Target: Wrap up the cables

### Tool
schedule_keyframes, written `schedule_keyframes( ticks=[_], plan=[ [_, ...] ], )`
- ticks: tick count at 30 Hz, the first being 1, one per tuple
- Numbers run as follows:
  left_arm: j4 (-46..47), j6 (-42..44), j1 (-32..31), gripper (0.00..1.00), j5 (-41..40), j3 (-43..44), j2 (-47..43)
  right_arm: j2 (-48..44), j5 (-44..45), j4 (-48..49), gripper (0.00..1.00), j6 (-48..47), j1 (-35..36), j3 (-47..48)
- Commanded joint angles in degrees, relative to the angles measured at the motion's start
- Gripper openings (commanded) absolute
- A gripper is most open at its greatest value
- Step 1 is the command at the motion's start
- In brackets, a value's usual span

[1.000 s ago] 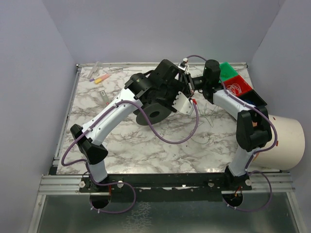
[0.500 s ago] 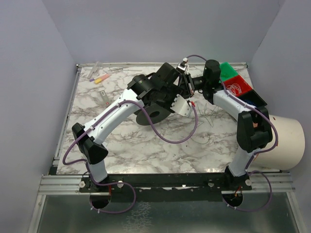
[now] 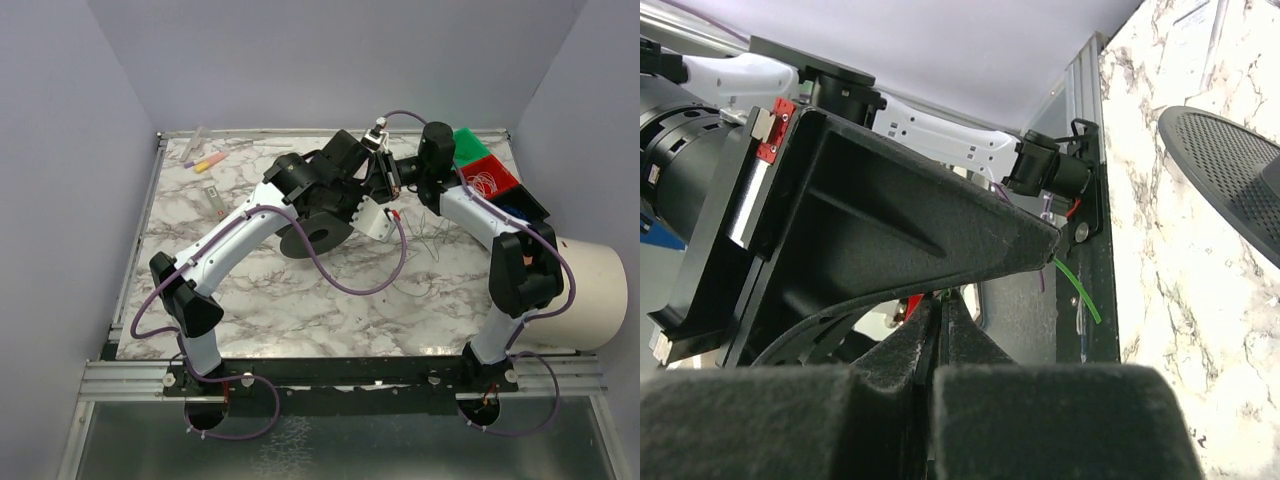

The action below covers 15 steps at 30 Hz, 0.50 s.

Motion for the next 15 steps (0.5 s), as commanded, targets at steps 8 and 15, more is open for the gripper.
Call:
schedule_keyframes(
  ticks=[8, 15],
  plan=[
    [-4.50, -3.45, 0.19, 0.00, 3.32, -0.23, -0.58, -1.87, -7.57, 17.25, 0.31, 3.25, -2.08, -1.05],
    [-11.44, -9.65, 0.67, 0.00, 6.75, 5.00, 1.87, 2.98, -10.38, 52.46, 0.33, 28.70, -4.35, -0.33]
  ],
)
